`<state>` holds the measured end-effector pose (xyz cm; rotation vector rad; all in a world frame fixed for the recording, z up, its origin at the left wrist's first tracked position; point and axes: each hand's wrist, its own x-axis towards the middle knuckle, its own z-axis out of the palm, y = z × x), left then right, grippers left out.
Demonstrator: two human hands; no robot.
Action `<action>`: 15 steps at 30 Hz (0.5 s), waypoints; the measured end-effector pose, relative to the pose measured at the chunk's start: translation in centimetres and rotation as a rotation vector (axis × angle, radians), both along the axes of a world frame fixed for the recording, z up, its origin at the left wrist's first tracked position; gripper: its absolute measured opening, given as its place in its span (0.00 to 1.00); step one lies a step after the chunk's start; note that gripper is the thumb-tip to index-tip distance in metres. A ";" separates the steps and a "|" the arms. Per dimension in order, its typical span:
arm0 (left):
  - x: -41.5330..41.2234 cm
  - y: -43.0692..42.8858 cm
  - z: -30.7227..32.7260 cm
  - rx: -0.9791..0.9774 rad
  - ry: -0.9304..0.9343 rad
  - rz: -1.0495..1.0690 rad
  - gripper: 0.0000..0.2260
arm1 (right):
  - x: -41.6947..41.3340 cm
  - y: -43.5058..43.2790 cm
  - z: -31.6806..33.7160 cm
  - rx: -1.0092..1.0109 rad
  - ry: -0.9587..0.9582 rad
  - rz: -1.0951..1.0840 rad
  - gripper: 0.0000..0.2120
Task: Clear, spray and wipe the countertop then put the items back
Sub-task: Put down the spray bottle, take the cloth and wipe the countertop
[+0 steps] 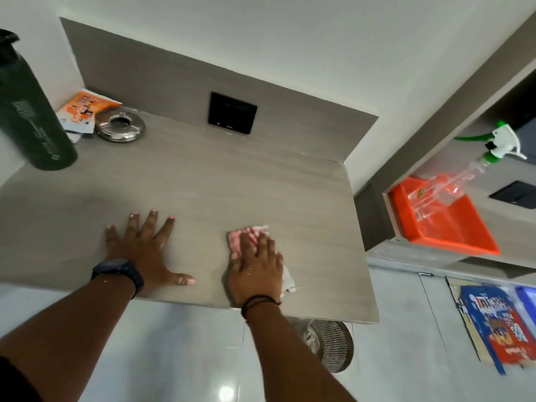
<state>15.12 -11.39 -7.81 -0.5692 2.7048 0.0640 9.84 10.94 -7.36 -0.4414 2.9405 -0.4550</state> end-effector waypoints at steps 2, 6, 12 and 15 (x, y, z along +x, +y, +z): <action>-0.4 0.6 0.2 -0.001 -0.004 0.020 0.68 | 0.7 0.2 0.0 -0.028 0.011 0.069 0.28; -1.7 2.9 0.8 0.013 -0.028 0.012 0.70 | 0.8 4.1 -0.3 -0.069 0.049 0.188 0.27; -3.8 8.7 1.4 0.036 -0.081 -0.038 0.67 | -0.2 15.2 -0.4 -0.033 0.072 0.071 0.26; -5.3 11.7 1.8 0.043 -0.123 -0.108 0.67 | -2.0 21.3 0.0 -0.003 0.064 -0.058 0.26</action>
